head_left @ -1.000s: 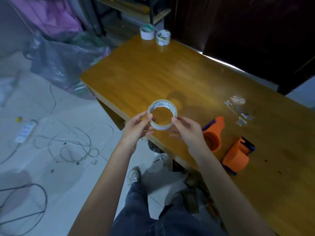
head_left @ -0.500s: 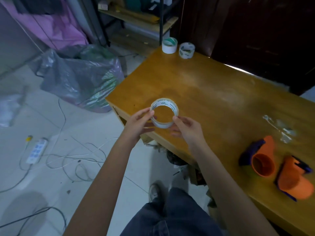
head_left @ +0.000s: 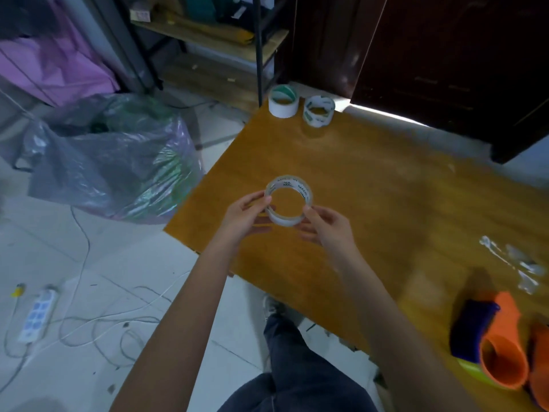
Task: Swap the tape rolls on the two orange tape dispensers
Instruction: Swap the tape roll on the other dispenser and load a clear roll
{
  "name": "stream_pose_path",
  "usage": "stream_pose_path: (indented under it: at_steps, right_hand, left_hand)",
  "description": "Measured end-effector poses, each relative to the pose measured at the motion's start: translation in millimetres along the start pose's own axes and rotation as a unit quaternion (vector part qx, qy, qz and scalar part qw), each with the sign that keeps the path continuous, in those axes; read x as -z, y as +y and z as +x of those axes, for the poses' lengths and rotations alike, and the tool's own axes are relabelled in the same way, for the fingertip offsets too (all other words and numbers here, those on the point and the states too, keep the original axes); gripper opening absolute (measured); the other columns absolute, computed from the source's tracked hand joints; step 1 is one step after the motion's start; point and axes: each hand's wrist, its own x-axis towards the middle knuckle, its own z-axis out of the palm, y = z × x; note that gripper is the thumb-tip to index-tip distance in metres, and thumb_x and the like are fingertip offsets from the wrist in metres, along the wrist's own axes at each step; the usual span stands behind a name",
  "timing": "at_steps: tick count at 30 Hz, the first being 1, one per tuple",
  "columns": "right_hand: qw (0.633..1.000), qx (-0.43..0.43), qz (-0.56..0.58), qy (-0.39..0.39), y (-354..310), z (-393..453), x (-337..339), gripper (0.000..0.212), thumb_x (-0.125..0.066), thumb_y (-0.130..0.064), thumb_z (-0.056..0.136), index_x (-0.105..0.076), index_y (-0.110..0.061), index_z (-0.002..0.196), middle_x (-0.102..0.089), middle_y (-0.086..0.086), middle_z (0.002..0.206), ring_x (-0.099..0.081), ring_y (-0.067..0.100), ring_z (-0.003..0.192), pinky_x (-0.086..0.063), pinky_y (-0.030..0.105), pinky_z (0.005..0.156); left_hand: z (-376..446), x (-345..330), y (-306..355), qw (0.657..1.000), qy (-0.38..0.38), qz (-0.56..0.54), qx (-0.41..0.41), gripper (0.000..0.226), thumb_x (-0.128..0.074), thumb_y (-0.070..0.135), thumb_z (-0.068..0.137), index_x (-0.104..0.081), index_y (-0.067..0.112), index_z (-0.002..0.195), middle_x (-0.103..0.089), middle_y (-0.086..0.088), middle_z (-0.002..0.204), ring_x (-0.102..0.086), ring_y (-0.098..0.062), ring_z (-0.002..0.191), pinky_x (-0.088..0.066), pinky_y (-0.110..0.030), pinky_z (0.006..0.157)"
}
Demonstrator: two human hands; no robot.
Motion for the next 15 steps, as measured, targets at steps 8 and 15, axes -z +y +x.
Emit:
stream_pose_path:
  at_steps: [8,15]
  right_hand:
    - [1.000,-0.022,-0.006,0.021,-32,76,-18,0.037,-0.063,-0.023,0.088,-0.056,-0.002,0.118,-0.067,0.006,0.088,-0.069,0.024,0.082,-0.059,0.029,0.066]
    - [0.992,-0.093,-0.003,0.086,-38,142,-40,0.037,-0.052,-0.016,0.094,-0.052,0.006,0.123,-0.060,0.006,0.079,-0.067,0.027,0.083,-0.059,0.033,0.071]
  left_hand:
    - [88,1,37,0.999,-0.026,0.026,0.027,0.033,-0.063,0.029,0.088,-0.057,0.021,0.119,-0.071,-0.005,0.101,-0.069,-0.019,0.080,-0.056,-0.026,0.060]
    - [153,-10,49,0.994,-0.012,0.096,0.050,0.041,-0.060,0.029,0.090,-0.055,0.017,0.129,-0.064,-0.003,0.112,-0.063,-0.016,0.091,-0.053,-0.028,0.073]
